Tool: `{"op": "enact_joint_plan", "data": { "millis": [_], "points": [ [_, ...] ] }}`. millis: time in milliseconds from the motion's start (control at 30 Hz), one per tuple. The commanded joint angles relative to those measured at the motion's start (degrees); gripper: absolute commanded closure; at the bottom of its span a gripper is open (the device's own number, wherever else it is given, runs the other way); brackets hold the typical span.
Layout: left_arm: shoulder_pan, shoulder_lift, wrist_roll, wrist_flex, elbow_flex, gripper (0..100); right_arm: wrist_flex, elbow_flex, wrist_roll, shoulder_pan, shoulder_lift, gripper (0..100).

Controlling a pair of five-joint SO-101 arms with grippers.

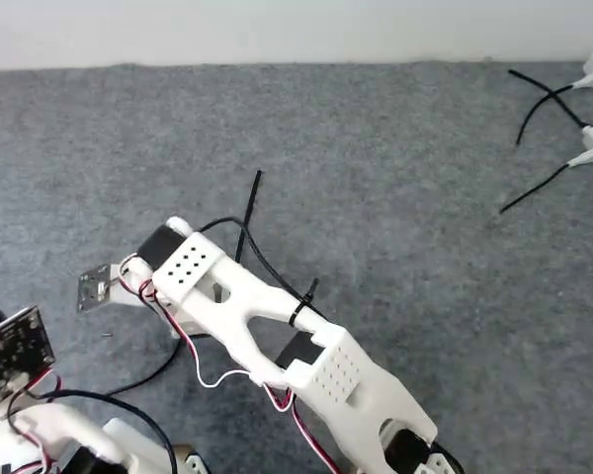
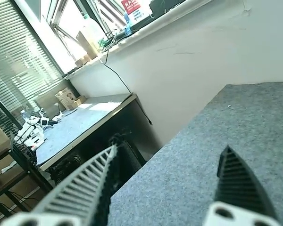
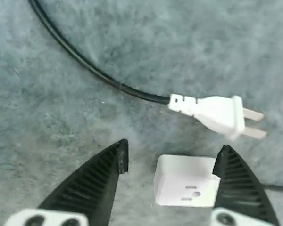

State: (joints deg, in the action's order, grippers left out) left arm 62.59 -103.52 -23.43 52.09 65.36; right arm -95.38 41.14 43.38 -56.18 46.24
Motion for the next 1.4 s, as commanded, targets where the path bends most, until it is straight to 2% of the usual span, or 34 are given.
{"op": "enact_joint_plan", "data": {
  "millis": [0, 333, 467, 800, 1000, 1367],
  "points": [
    [0.4, -0.8, -0.4, 0.3, -2.9, 68, -0.2, 2.8, 5.3, -0.7, -0.7, 70.2],
    [0.5, -0.9, -0.4, 0.4, -2.9, 68, -5.8, 2.8, 22.4, -1.5, -0.7, 70.2],
    [0.5, -0.9, -0.4, 0.1, -2.9, 68, -5.8, 2.8, 26.8, -1.2, -0.7, 70.2],
    [0.4, -0.9, 1.7, 0.5, -10.9, 68, -5.9, 12.7, 27.1, -0.4, -0.7, 70.2],
    [0.1, -0.9, 1.7, 6.6, -19.6, 68, -5.4, 14.3, 27.4, -0.5, 0.0, 70.3],
    [0.1, -0.9, 1.8, 13.4, -31.0, 68, -5.5, 14.6, 33.9, -0.7, 9.8, 70.3]
  ]
}}
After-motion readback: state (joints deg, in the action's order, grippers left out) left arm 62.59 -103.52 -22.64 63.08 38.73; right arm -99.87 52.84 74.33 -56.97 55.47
